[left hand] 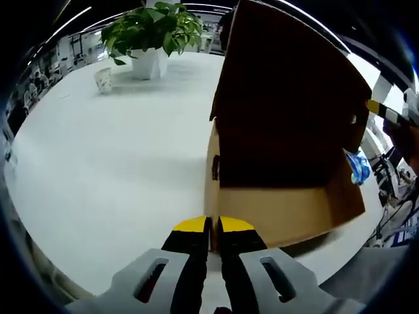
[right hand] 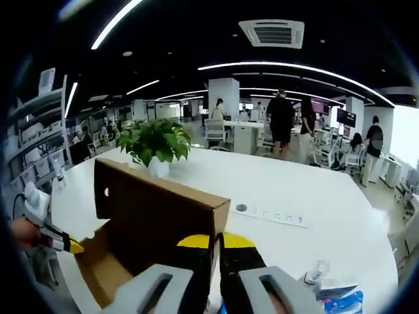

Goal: Operate the shoe box by opening the lid, removing the specified soft item, and placing it in the target area until the item is outside and the box remains undamaged.

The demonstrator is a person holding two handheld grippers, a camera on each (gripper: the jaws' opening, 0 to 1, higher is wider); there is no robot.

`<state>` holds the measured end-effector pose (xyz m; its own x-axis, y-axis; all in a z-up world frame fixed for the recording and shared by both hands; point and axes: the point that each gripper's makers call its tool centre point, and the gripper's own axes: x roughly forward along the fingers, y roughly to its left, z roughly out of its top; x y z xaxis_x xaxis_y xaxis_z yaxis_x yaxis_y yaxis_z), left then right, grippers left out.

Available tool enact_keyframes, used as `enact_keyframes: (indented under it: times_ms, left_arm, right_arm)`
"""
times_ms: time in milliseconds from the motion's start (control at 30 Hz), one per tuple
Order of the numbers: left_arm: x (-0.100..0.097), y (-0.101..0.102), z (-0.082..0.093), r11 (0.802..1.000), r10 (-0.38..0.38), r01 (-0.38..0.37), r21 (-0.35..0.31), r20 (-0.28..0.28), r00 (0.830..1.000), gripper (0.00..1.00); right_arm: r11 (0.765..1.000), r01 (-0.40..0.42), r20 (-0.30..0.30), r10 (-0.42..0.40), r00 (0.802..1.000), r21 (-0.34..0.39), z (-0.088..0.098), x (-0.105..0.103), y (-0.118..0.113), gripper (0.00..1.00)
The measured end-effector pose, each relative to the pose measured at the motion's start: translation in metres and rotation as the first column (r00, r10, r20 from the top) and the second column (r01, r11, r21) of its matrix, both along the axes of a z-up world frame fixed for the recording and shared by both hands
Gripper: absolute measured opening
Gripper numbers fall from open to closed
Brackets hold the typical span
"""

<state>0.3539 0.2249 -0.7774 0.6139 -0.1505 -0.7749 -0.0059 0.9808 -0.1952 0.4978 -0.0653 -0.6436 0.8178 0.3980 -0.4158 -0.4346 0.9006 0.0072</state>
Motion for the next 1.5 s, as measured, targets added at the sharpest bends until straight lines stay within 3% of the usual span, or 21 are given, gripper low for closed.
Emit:
enact_keyframes:
  times_ms: [367,667,1100,1500]
  left_arm:
    - [0.003,-0.004,-0.003,1.0,0.003,-0.003,-0.008,0.005,1.0,0.03]
    - [0.005,-0.01,-0.003,1.0,-0.022,0.022,-0.014,0.04,0.999,0.04]
    - [0.005,-0.011,-0.002,0.997,-0.071,0.073,-0.037,0.055,0.996,0.05]
    - [0.006,-0.014,-0.002,0.987,-0.137,0.143,-0.069,0.082,0.987,0.08]
  right_arm:
    - [0.999,0.043,0.029,-0.044,0.999,0.034,0.0,-0.027,0.0,0.0]
    - [0.992,0.117,0.058,-0.12,0.991,0.045,-0.002,-0.044,-0.006,0.0]
    - [0.993,0.118,0.097,-0.12,0.988,0.028,-0.013,-0.058,-0.008,0.0]
    - [0.993,0.109,0.086,-0.112,0.99,0.044,-0.025,-0.075,-0.01,0.0]
